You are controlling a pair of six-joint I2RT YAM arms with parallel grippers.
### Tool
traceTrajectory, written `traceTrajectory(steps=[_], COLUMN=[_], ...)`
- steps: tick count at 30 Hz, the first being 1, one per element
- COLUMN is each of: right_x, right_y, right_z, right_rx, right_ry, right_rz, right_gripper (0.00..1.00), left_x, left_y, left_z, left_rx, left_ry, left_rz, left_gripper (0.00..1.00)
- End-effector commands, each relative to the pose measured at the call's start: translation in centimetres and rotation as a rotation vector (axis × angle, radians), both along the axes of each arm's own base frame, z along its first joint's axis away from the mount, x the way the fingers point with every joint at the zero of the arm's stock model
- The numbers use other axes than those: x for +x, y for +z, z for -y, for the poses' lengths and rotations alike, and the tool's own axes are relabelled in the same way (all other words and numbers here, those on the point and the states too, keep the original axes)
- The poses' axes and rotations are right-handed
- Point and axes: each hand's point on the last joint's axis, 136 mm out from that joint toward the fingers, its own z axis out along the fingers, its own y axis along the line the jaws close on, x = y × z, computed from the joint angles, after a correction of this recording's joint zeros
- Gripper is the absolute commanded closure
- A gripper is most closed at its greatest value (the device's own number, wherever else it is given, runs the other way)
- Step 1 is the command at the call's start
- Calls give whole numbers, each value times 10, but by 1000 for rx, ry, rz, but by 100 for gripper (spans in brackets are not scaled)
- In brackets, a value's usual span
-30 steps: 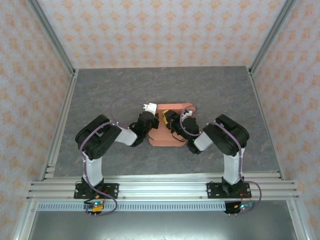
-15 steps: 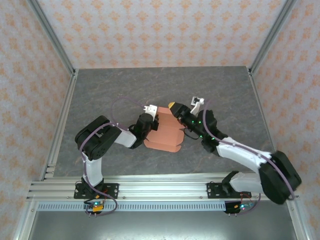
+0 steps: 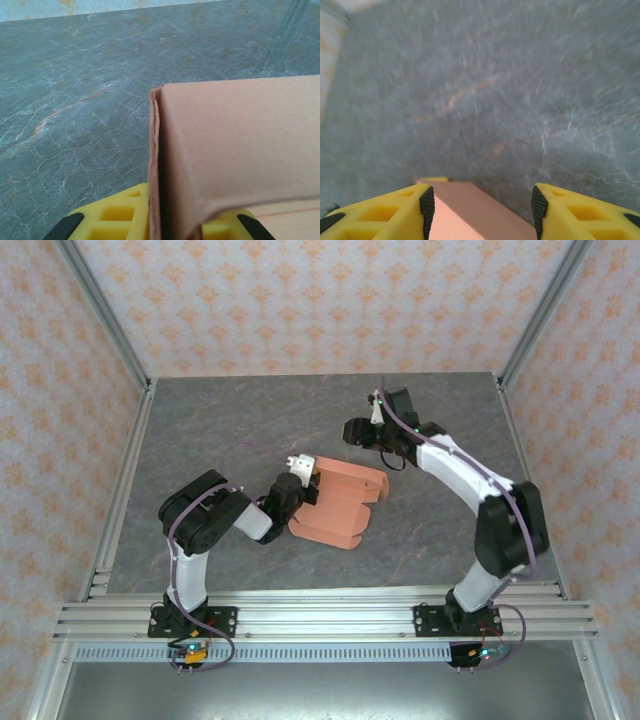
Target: Fold the paper box
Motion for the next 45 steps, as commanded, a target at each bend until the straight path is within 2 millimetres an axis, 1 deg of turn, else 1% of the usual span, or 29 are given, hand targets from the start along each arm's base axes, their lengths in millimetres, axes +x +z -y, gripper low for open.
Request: traceTrajectory(steps=[1,4,9,12,14,17,20,23,24,25,26,30,32,34,36,40,41,43,45], right_x=[-34,-43,-54,-59,-59,-56,-55,-55,-55,-56,-57,-61,-64,-66,-69,-70,-70,-72,-73], right_y=[-25,-32,-42,-49,-57,-68,-74,-75,-74,-74,-74,-76,-74,-74,-73,-75,-75,-77,-76], right_z=[-17,-34,-45,-47,-45,-40,-38,-38,-38,-39,-40,-42,-45,-46,-47,-47,-47,-46,-46], right_rx=[-27,38,49,36,15,-26,-40,-39,-37,-32,-28,-16,-3,2,8,17,18,21,28], right_ry=[236,319,365,376,364,340,329,322,317,318,321,322,330,330,330,314,308,299,288], right_rz=[-144,-199,-234,-255,-263,-272,-281,-285,-286,-290,-293,-308,-315,-322,-327,-334,-335,-340,-337], right_gripper=[44,45,45,45,47,50,54,55,55,55,55,56,56,56,56,56,56,56,56], left_x=[-4,-6,-7,-6,-6,-7,-8,-13,-14,-15,-17,-17,-13,-11,-10,-7,-6,-5,-4], left_y=[0,4,8,7,7,6,10,16,13,27,31,46,52,51,51,42,39,33,30], left_z=[5,6,10,11,11,9,2,-8,-11,-12,-12,-14,-11,-3,5,10,11,10,7], left_rx=[9,-8,-25,-29,-33,-37,-48,-60,-56,-75,-79,-97,-95,-92,-101,-89,-86,-73,-70], left_ry=[-32,-40,-60,-61,-58,-47,-20,20,29,30,23,34,26,-2,-36,-46,-50,-41,-28], left_rz=[18,31,32,29,31,30,36,46,39,65,72,102,107,89,87,60,58,53,57], left_gripper=[85,85,85,85,84,78,70,67,67,67,67,68,69,72,77,92,94,95,94])
